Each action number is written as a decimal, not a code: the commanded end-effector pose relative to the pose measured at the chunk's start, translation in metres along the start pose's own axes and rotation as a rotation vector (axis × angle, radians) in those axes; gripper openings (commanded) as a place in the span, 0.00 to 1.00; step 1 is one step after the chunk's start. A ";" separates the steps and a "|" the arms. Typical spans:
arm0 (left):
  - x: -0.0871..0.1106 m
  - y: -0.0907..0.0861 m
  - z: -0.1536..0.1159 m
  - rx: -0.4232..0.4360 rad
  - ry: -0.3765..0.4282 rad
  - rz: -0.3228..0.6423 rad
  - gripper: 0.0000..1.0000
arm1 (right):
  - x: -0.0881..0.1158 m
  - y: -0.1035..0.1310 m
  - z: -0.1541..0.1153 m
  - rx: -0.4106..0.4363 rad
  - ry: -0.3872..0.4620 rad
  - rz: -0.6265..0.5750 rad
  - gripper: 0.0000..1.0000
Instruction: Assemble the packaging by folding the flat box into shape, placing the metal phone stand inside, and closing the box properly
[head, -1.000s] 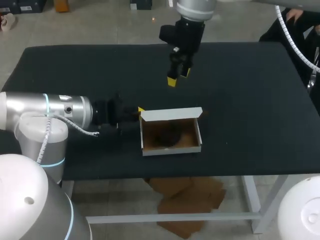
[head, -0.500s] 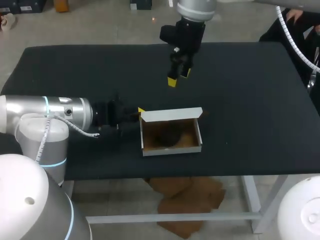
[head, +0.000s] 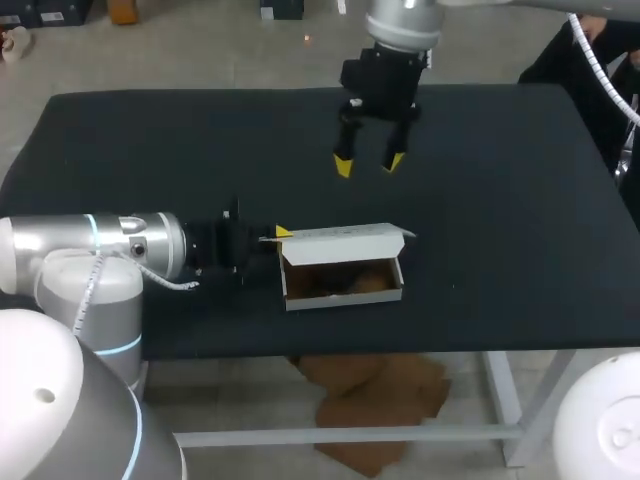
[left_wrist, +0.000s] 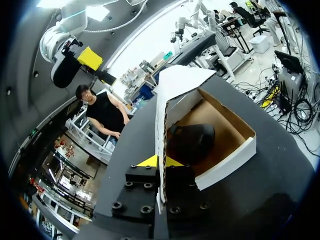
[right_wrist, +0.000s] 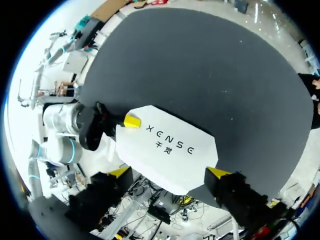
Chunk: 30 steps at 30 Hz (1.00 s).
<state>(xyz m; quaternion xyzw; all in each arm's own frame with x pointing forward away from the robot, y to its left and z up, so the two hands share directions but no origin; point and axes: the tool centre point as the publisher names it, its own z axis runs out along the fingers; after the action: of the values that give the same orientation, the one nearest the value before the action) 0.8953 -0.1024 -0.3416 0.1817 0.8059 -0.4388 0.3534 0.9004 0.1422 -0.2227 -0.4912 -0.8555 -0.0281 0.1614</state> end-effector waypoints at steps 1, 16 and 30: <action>0.010 0.000 -0.003 0.023 -0.065 0.023 0.00 | -0.002 -0.008 0.003 -0.036 0.037 0.195 1.00; 0.016 -0.003 -0.003 0.038 -0.082 0.081 0.00 | -0.003 -0.009 0.005 -0.032 0.055 0.301 1.00; 0.020 -0.003 -0.001 0.031 -0.094 0.117 0.00 | -0.022 -0.038 0.036 0.134 0.172 0.680 0.78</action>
<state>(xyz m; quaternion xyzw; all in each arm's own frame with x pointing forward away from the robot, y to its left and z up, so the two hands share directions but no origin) 0.8814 -0.1023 -0.3513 0.2154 0.7704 -0.4386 0.4095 0.8670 0.1147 -0.2525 -0.7247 -0.6423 0.0328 0.2473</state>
